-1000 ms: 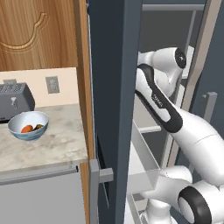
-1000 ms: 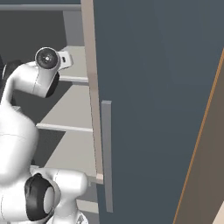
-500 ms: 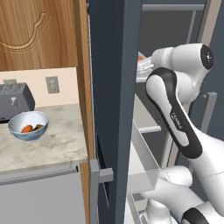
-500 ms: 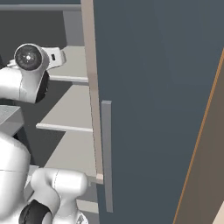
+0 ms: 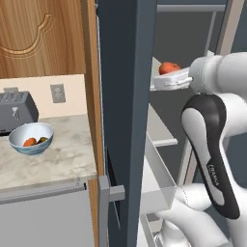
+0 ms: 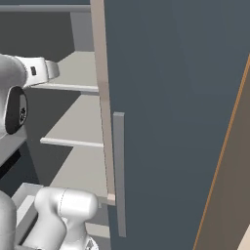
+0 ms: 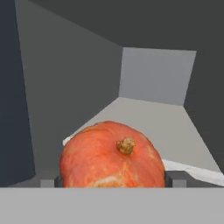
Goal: Take the squash, sweet potato, and squash from the freezer and place them in the bowl on the counter.
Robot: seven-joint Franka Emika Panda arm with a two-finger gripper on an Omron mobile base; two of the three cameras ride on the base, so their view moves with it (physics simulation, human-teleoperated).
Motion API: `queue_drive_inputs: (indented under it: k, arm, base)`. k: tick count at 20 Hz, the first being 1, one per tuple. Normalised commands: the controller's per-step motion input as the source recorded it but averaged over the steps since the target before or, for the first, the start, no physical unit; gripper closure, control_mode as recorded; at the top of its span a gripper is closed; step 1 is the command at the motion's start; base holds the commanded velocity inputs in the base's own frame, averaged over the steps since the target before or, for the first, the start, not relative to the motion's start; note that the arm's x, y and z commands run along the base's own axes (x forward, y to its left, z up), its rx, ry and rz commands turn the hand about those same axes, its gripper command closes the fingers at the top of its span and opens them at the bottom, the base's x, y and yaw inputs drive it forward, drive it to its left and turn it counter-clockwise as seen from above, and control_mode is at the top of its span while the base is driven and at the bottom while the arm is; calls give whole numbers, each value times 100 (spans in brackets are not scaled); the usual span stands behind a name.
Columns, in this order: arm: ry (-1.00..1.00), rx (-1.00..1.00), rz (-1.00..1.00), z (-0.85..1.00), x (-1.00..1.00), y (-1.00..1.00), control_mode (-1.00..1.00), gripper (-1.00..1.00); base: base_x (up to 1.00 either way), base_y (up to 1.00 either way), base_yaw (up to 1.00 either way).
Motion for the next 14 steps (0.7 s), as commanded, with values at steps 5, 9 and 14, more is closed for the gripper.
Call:
queue_drive_inputs:
  k: [5, 9, 14]
  arm:
    - [5, 0, -17, 15, -100, -16, -100, 100]
    - [3, 0, -18, 6, -100, -26, -100, 100]
    - [8, 0, -8, 2, -95, -29, -100, 100]
  base:
    - [0, 0, 0]
    - [0, 0, 0]
    - [0, 0, 0]
